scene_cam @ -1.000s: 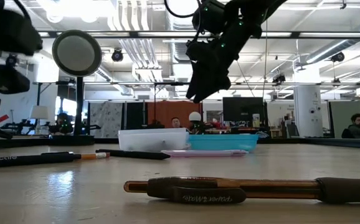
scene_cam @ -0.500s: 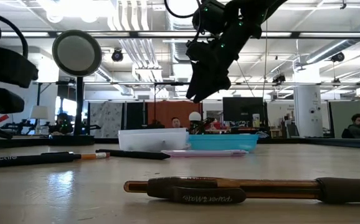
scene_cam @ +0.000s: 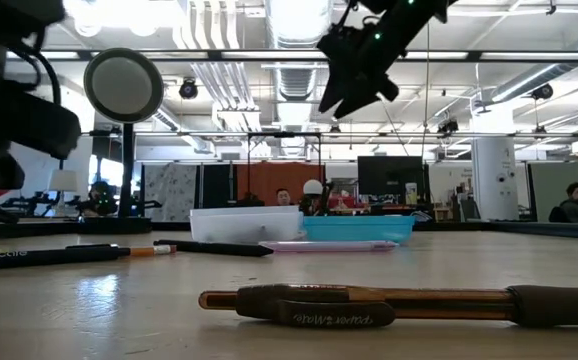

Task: Pick & place school supplies into a supply box
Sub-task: Put the yellow pen into the blue box, then put the purple pen into the supply box

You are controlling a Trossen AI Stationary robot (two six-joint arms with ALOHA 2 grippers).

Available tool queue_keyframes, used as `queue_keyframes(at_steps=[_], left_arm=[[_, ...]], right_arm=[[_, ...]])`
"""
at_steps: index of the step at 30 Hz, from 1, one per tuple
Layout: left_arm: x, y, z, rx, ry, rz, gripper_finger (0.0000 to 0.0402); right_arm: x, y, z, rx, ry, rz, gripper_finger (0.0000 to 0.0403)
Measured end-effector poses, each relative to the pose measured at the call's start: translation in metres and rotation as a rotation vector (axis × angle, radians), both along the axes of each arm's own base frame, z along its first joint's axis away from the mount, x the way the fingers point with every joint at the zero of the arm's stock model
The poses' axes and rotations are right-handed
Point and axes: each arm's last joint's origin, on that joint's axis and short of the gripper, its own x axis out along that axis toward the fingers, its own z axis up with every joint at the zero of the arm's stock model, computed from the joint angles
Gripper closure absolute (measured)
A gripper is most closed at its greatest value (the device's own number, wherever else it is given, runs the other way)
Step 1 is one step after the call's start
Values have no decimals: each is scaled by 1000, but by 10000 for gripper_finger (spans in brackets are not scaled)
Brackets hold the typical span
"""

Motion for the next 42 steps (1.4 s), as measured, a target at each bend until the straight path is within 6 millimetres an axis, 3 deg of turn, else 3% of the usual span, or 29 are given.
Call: queue_keyframes(at_steps=[5, 8, 13, 16, 19, 28, 37, 40, 42], left_arm=[[6, 37, 29, -15, -158, 279, 394], [6, 69, 46, -55, -254, 448, 394], [19, 124, 82, -143, -623, 705, 395], [29, 153, 89, -156, -775, 808, 395], [41, 173, 83, -164, -827, 849, 395], [84, 194, 42, -136, -713, 840, 387], [102, 209, 35, -46, -686, 817, 319], [100, 207, 35, -65, -640, 790, 311], [94, 203, 40, -69, -613, 733, 310]], right_arm=[[-14, -2, 13, 42, -71, -109, 188], [-20, -3, 20, 32, -106, -158, 188], [-24, -2, 21, 28, -115, -175, 188], [-24, -2, 20, 36, -118, -184, 188], [-25, -2, 18, 44, -115, -191, 188], [-43, 3, 9, 41, -22, -177, 188], [-58, 8, 4, 60, -15, -158, 188], [-63, 12, 2, 119, 25, -50, 188], [-65, 18, -3, 173, 67, 155, 188]])
